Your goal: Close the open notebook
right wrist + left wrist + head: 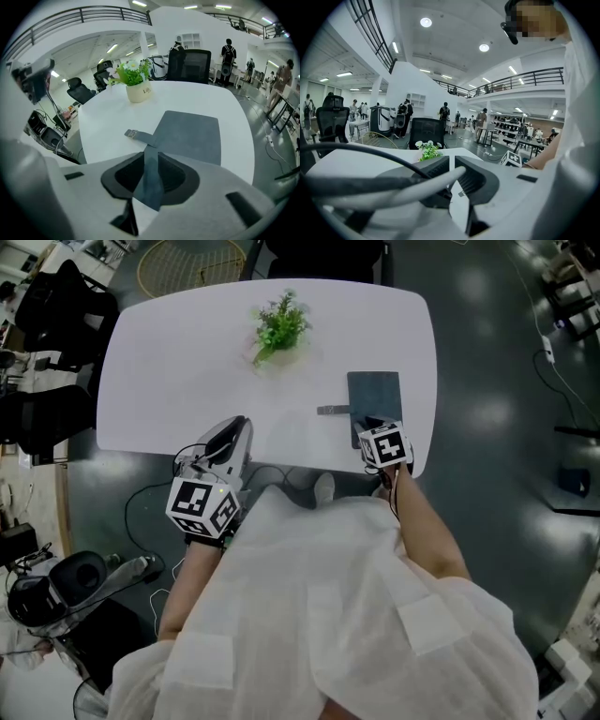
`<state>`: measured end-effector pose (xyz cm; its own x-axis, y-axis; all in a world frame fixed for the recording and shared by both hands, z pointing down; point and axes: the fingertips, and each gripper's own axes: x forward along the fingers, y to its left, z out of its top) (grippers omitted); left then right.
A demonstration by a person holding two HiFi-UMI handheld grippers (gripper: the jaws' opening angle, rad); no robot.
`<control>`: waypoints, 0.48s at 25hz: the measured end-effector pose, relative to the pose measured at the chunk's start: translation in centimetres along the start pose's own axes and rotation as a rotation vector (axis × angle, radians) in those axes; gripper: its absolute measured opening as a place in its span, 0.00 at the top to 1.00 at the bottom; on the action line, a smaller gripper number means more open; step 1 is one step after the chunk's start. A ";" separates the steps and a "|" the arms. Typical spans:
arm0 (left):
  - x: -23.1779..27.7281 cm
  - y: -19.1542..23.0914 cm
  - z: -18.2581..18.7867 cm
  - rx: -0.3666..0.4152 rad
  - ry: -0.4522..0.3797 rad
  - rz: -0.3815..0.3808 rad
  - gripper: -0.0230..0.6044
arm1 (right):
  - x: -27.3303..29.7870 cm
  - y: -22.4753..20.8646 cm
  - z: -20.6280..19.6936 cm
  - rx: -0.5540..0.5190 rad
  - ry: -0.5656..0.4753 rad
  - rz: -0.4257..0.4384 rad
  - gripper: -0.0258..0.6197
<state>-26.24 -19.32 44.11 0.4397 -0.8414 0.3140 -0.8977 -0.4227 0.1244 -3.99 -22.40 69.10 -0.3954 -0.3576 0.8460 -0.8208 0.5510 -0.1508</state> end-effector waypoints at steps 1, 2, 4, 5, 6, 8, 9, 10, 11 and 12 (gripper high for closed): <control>0.1 -0.1 0.1 0.000 -0.002 -0.003 0.91 | -0.3 -0.1 0.2 0.003 -0.009 -0.001 0.81; 0.1 -0.2 0.2 0.001 -0.004 -0.006 0.91 | -0.6 -0.1 0.5 0.006 -0.021 -0.001 0.81; 0.2 -0.5 0.6 0.003 -0.009 -0.014 0.91 | -1.6 -0.2 1.3 0.009 -0.052 -0.003 0.82; 0.2 -0.6 0.7 0.003 -0.011 -0.018 0.91 | -2.2 -0.2 1.8 0.010 -0.072 -0.001 0.82; 0.2 -0.8 0.9 0.005 -0.013 -0.021 0.91 | -2.9 -0.3 2.4 0.011 -0.096 0.002 0.82; 0.4 -1.2 1.1 0.011 -0.019 -0.026 0.91 | -4.6 -0.6 3.5 0.004 -0.154 0.000 0.82; 0.4 -1.4 1.2 0.014 -0.024 -0.028 0.91 | -5.5 -0.9 4.0 -0.002 -0.188 -0.004 0.83; 0.4 -1.6 1.3 0.016 -0.029 -0.029 0.91 | -6.6 -1.0 4.6 -0.009 -0.225 -0.009 0.83; 0.4 -1.7 1.5 0.018 -0.034 -0.030 0.91 | -7.8 -1.2 5.2 -0.016 -0.266 -0.014 0.84; 0.4 -1.9 1.7 0.021 -0.039 -0.032 0.91 | -9.2 -1.3 5.9 -0.023 -0.310 -0.021 0.84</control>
<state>-24.31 -19.41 42.40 0.4689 -0.8399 0.2732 -0.8828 -0.4557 0.1141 -1.68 -24.25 58.48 -0.4886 -0.5800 0.6518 -0.8218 0.5568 -0.1205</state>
